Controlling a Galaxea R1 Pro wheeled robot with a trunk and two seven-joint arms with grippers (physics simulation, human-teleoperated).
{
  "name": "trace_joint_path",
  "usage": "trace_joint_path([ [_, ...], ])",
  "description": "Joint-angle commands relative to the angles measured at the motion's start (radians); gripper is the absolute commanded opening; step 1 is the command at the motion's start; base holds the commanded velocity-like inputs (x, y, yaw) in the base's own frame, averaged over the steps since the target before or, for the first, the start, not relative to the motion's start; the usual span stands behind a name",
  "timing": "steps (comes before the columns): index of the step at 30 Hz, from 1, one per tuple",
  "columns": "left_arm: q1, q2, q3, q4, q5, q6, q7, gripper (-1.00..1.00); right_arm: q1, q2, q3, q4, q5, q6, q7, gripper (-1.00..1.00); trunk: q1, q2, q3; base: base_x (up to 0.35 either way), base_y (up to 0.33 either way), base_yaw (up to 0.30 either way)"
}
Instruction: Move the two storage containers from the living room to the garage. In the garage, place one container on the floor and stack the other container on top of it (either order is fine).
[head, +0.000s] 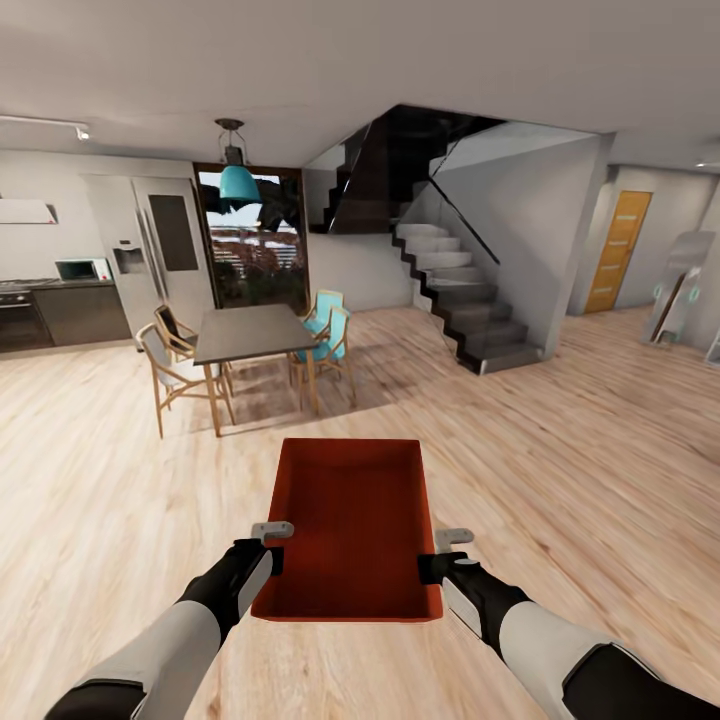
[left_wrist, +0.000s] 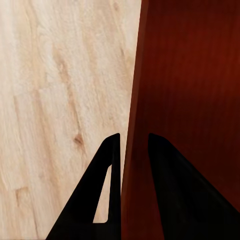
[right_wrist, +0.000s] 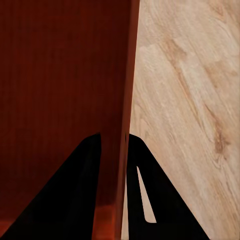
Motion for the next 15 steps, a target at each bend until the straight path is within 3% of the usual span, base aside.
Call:
trace_joint_path([
  [1, -0.001, 0.001, 0.005, -0.003, -0.011, 0.007, 0.011, -1.00, -0.001, -0.006, 0.002, 0.000, 0.002, 0.006, -0.058, -1.00, 0.001, -0.002, -0.002, 0.322, 0.000, 0.000],
  [15, -0.002, 0.001, 0.006, -0.002, -0.011, 0.003, 0.011, -1.00, -0.001, -0.006, 0.002, -0.002, 0.001, 0.006, -0.058, -1.00, 0.001, -0.002, -0.002, 0.322, 0.000, 0.000],
])
